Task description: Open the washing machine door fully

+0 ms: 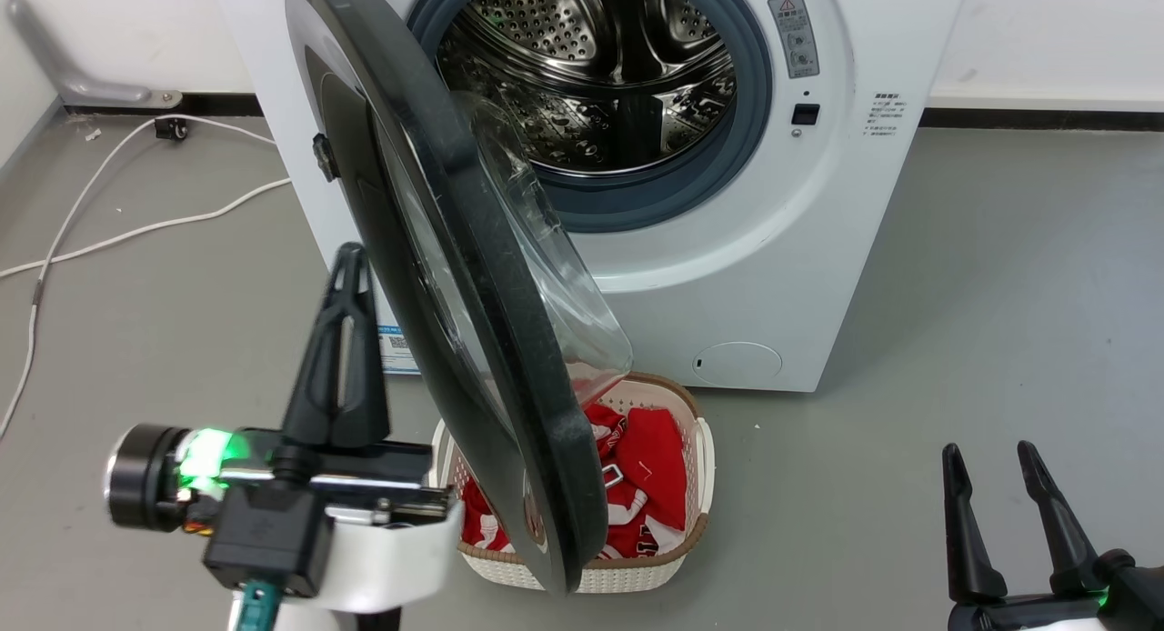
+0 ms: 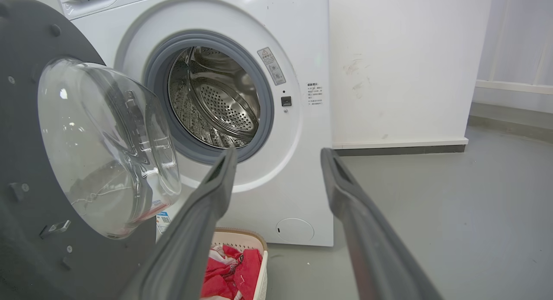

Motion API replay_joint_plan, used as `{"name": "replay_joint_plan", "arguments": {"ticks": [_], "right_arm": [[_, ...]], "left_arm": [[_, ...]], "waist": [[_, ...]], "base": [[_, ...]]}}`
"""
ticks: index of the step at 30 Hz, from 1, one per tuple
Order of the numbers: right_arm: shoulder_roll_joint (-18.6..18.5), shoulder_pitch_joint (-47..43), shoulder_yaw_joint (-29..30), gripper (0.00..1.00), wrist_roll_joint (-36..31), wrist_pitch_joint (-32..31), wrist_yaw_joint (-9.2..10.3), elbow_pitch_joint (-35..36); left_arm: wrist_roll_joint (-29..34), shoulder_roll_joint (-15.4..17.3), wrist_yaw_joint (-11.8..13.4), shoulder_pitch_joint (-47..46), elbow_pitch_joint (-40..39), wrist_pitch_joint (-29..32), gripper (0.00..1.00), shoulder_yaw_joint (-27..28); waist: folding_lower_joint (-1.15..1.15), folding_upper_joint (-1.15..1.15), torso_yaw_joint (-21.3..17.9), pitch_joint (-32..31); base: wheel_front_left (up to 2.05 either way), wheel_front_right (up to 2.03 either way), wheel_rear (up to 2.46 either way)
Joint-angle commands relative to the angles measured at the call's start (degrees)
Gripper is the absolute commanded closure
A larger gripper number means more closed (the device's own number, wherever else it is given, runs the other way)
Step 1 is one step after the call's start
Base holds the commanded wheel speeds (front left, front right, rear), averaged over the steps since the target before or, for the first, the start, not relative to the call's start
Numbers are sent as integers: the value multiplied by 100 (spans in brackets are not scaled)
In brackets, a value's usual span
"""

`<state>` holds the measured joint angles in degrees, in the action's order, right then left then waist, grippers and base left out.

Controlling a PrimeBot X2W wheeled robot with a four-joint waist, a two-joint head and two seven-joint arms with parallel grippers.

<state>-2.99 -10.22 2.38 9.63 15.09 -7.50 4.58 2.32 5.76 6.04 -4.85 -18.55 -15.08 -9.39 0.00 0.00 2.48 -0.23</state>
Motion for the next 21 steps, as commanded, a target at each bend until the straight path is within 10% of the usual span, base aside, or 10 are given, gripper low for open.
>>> {"name": "replay_joint_plan", "arguments": {"ticks": [1, 21], "right_arm": [[22, 68, -15, 0, 39, 10, 1, -2], [21, 168, -170, 0, 36, 10, 1, -46]], "left_arm": [[57, 1, -45, -108, -108, -14, 100, -170], [-194, -233, -531, -623, 43, -13, 100, -2444]], "waist": [[0, 0, -7, 1], [0, 0, -57, 39]], "base": [[0, 0, 0], [0, 0, 0]]}}
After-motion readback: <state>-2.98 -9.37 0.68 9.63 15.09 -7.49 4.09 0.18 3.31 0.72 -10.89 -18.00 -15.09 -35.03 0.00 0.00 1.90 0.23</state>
